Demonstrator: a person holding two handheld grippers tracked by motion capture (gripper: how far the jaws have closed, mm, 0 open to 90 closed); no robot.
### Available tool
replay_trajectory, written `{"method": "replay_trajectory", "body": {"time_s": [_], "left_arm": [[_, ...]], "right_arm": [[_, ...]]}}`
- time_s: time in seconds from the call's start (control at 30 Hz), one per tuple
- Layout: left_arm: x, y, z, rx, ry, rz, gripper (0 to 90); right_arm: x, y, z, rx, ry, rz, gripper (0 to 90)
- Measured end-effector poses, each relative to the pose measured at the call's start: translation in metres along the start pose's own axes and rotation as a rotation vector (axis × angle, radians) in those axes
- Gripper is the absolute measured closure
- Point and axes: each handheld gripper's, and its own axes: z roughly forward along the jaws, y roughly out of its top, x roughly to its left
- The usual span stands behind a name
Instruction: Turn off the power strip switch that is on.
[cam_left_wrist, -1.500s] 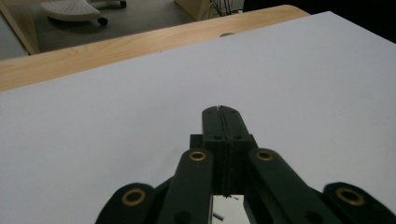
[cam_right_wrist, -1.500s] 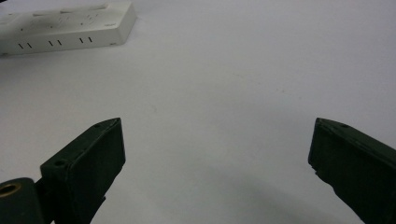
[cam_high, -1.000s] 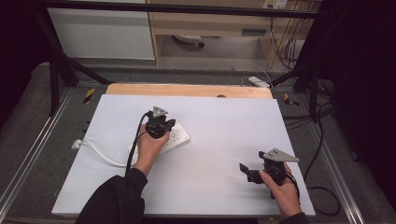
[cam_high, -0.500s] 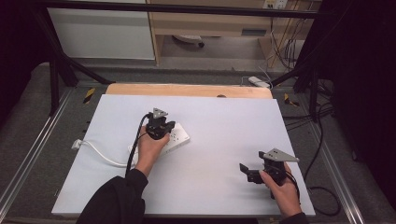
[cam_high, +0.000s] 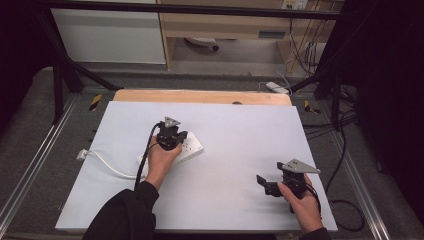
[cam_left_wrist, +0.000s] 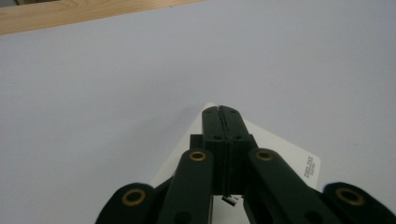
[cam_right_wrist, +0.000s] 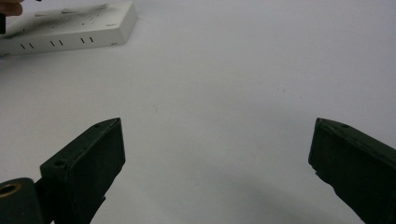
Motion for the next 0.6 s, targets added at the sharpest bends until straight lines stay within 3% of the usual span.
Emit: {"method": "replay_trajectory", "body": {"time_s": [0.6], "left_arm": [[0.0024, -0.0032, 0.0031, 0.027, 0.015, -0.011, 90.0]], "right_arm": [[0.0003, 0.0005, -0.0010, -0.005, 0.001, 0.006, 4.1]]}}
